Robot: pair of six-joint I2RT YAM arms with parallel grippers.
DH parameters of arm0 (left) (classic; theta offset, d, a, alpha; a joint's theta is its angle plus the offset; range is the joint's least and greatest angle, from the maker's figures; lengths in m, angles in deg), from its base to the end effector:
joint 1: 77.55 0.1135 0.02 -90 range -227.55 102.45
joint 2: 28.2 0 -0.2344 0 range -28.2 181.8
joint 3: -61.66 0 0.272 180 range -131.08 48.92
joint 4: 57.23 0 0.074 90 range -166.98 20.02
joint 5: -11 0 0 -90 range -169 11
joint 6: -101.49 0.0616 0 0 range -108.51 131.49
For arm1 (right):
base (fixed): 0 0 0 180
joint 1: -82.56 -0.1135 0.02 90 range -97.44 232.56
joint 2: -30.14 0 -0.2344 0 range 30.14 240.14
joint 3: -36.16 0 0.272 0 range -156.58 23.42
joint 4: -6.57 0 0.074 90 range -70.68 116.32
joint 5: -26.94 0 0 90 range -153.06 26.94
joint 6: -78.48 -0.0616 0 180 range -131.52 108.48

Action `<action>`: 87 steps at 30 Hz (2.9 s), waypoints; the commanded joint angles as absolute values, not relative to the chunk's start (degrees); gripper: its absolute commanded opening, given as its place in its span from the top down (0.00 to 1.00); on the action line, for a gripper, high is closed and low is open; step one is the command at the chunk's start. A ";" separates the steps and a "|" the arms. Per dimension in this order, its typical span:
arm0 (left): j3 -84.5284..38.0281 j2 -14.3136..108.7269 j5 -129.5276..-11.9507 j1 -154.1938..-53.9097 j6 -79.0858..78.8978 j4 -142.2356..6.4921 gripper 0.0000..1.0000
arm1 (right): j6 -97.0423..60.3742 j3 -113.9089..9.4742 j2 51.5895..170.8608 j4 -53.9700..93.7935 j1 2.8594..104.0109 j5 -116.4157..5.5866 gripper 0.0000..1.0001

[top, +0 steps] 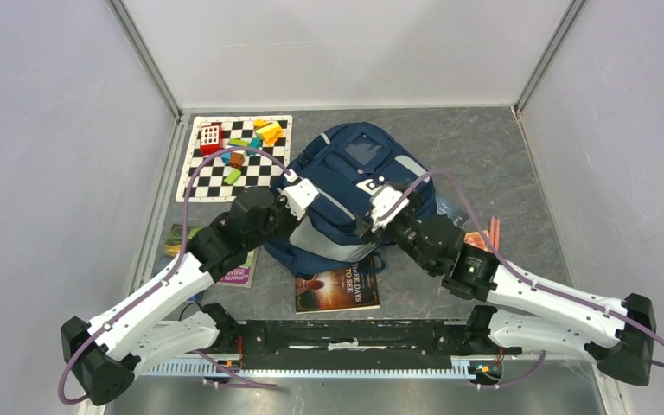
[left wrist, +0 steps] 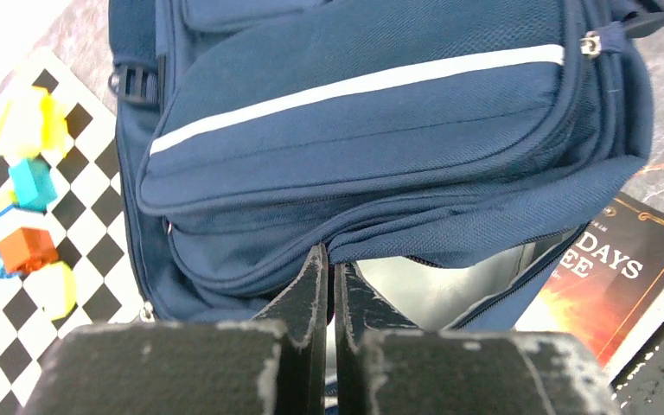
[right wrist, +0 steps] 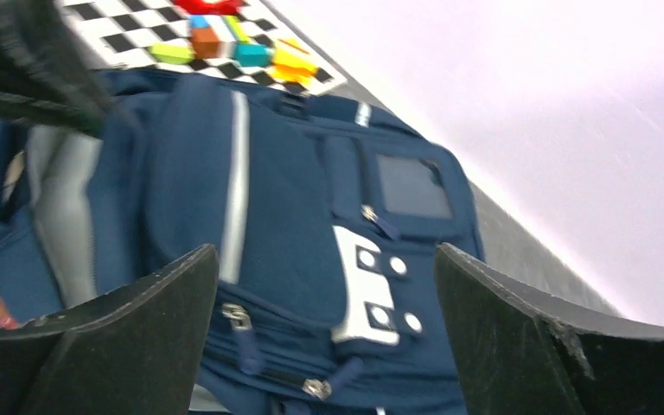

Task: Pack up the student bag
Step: Adjust the student bag at the center of the board.

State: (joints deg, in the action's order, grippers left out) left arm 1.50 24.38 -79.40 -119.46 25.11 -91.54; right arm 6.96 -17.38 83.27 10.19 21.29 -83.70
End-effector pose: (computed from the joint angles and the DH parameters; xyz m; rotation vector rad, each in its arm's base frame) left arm 0.2000 -0.1789 0.2746 0.9514 1.8166 -0.3018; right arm 0.1550 0.2375 0.2956 -0.8179 1.4106 0.2818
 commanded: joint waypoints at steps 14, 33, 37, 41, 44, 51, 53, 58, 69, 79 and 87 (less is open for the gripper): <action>-1.09 22.60 -84.14 -119.04 18.43 -92.39 0.98 | -45.41 -10.58 73.45 30.30 40.31 -99.32 0.02; -0.83 22.29 -80.44 -119.04 18.09 -91.89 0.98 | -60.46 4.93 78.18 10.18 40.64 -94.41 0.22; -1.09 20.22 -76.30 -119.04 19.19 -91.10 0.98 | -48.46 0.39 80.82 4.85 40.68 -90.24 0.84; -2.70 16.68 -75.74 -119.04 20.08 -89.28 0.98 | -37.30 -9.58 82.55 5.05 40.64 -90.02 1.00; -6.37 15.83 -74.41 -119.04 19.97 -89.95 0.98 | -29.90 -16.11 85.46 3.35 40.68 -87.91 1.00; -12.45 15.21 -73.38 -119.04 20.86 -91.83 0.98 | -20.65 -28.26 99.93 -2.80 40.59 -78.41 1.00; -11.18 13.80 -74.51 -119.04 21.75 -90.83 0.98 | -18.54 -29.84 104.46 -6.74 40.68 -75.09 1.00; -4.11 10.61 -76.80 -119.04 21.17 -86.25 0.98 | -15.48 -37.52 116.53 -9.96 40.59 -68.81 1.00; 3.53 10.86 -81.72 -119.04 17.49 -80.85 0.98 | -7.27 -41.19 119.18 4.34 40.64 -74.97 0.26; 4.27 12.48 -87.11 -119.04 15.87 -82.32 0.98 | -9.10 -25.03 101.99 19.00 54.80 -78.01 0.02; 4.71 13.85 -87.87 -119.04 14.80 -82.32 0.98 | -9.70 -20.72 105.08 26.64 74.46 -60.14 0.02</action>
State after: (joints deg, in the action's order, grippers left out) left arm 4.80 12.84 -84.98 -119.16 17.00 -87.32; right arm -9.54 -21.69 102.46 21.69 69.59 -70.85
